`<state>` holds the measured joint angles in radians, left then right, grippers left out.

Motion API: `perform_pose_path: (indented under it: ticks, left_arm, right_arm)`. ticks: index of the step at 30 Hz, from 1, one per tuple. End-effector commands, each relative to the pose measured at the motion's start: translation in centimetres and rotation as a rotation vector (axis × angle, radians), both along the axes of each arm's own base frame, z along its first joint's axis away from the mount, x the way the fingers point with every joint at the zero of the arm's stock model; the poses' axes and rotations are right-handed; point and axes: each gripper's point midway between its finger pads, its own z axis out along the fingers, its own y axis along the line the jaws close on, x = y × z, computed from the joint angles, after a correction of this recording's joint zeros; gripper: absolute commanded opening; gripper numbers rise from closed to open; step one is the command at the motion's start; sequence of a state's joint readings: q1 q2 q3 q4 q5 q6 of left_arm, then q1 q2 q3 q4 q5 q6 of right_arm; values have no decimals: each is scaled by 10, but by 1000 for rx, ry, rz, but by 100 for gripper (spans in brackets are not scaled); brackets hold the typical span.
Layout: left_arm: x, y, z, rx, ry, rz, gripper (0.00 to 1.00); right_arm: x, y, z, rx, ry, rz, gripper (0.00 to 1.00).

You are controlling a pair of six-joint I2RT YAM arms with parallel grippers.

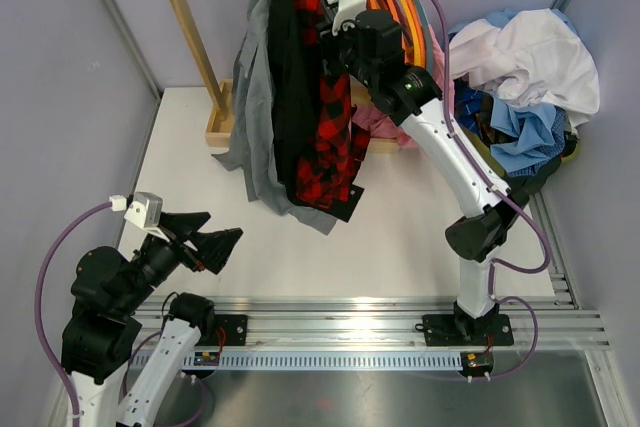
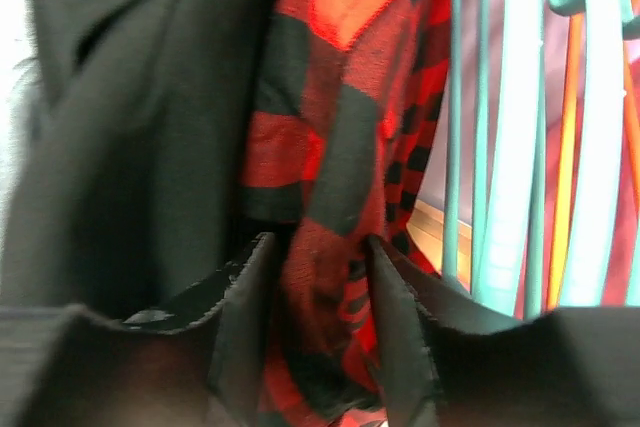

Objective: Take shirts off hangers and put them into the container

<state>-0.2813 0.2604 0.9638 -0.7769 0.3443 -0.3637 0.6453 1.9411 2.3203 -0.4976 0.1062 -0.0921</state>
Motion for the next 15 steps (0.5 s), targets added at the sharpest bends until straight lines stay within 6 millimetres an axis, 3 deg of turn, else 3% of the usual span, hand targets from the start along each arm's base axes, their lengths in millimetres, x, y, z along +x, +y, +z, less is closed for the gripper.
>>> perform_pose_path:
  ticks: [1,5,7,8,11,12,13,15]
  left_arm:
    - [-6,-1,8,-3,-39,-18,99]
    - [-6,0,9,-5,-41,-16,99]
    - [-7,0,9,-6,-39,-16,99]
    - [-7,0,9,-6,-40,-16,99]
    - [-7,0,10,-6,-40,-16,99]
    - [-8,0,10,-7,-42,-16,99]
    - [-7,0,10,-6,-40,-14,99]
    - [-8,0,10,-8,-42,-16,99]
  right_arm:
    - [12,-15,23,48,-56,-79,46]
    - [22,-9,18,61,-49,-72,25]
    - [22,-8,25,76,-54,-67,6]
    - [26,-7,15,62,-31,-70,0]
    - [22,-5,25,77,-51,-48,0]
    - [22,-4,19,74,-40,-36,0]
    - [14,-5,38,113,-79,-22,0]
    - [3,6,39,138,-69,66,0]
